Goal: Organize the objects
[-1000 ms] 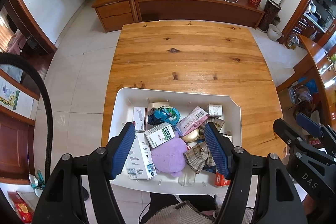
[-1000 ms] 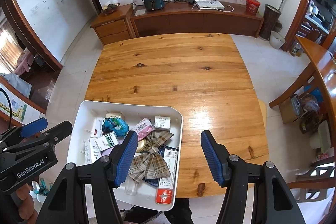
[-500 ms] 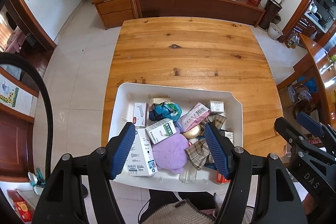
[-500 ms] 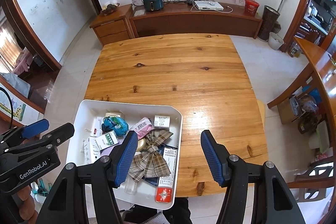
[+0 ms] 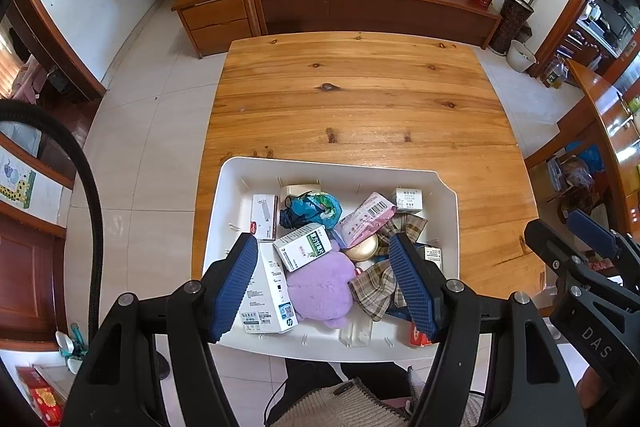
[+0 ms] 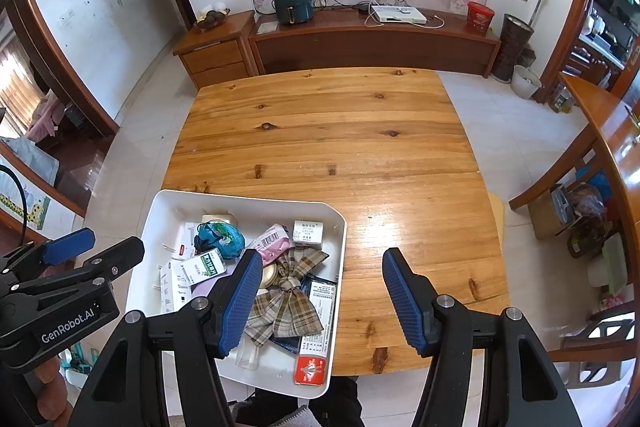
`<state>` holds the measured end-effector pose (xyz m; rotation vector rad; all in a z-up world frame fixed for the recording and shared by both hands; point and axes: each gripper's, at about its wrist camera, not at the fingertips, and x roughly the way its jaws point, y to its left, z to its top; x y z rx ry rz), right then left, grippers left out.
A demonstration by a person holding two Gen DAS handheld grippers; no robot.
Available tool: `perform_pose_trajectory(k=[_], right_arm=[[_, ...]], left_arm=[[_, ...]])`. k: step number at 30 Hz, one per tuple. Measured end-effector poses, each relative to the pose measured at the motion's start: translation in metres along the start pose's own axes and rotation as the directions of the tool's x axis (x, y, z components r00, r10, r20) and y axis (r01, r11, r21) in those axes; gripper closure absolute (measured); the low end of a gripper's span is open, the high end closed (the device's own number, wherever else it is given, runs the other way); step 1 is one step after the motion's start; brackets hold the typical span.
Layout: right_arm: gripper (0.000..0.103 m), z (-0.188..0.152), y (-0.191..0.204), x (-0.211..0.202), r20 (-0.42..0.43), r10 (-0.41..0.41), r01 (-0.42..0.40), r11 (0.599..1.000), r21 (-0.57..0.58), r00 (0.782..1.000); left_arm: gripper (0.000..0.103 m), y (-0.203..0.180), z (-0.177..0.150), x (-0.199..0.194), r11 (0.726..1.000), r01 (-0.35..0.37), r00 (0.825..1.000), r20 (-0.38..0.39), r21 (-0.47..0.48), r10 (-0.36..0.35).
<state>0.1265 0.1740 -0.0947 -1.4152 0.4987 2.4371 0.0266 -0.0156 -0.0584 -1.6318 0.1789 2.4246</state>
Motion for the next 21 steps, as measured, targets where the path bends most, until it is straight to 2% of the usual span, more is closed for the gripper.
perform_pose_trajectory(k=[21], right_arm=[[0.04,-0.0034,-0.0005,-0.0033,-0.003,0.017,-0.017,1.0,-0.013,1.0]], left_arm=[[0.031,-0.004,-0.0062,-0.0043,1.0,-0.006,1.0,0.012,-0.006,0.006]])
